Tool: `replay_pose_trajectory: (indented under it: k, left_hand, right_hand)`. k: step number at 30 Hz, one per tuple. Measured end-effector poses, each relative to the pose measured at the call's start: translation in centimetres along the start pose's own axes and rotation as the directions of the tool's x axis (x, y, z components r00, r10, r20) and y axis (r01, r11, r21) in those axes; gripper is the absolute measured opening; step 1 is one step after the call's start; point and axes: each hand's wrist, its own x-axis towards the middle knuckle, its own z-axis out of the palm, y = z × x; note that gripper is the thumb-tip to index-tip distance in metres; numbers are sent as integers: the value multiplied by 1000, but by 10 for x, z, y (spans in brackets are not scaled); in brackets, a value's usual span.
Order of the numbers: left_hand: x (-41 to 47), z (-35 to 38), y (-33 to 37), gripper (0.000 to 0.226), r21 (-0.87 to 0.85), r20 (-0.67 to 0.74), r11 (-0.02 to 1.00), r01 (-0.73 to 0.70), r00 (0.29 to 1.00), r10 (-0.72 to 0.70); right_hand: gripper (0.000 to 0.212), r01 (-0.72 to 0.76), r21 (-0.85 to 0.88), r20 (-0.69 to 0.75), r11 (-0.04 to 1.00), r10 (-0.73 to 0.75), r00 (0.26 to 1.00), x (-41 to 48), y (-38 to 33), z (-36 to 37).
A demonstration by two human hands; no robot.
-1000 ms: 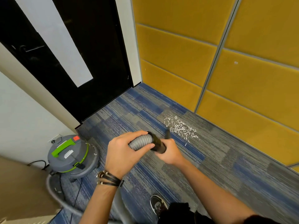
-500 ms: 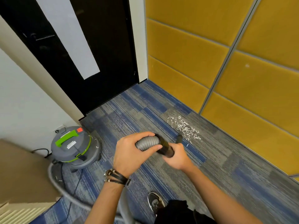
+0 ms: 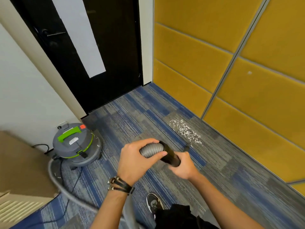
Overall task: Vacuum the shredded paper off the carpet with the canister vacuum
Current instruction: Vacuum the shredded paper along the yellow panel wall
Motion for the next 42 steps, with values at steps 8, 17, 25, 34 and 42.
replay_pose_trajectory:
  k: [8, 17, 25, 34, 42]
  left_hand:
    - [-42, -33, 10, 37, -36, -48, 998, -49, 998, 47]
    - [-51, 4, 10, 45, 27, -9, 998, -48, 999, 48]
    - [3, 22, -6, 39, 143, -146, 990, -15, 989, 36]
    - [95, 53, 29, 43, 203, -234, 977, -71, 965, 119]
    - [125, 89, 64, 44, 131, -57, 981, -143, 987, 151]
  right_hand:
    - [27, 36, -1, -10, 999, -36, 999, -41, -16, 22]
    - [32, 44, -73, -51, 996, -48, 998, -43, -1, -13]
    - [23, 70, -46, 112, 997, -64, 992, 27, 24, -23]
    - [34, 171, 36, 143, 985, -174, 974, 121, 27, -81]
    - [39, 159, 68, 63, 985, -163, 985, 105, 64, -134]
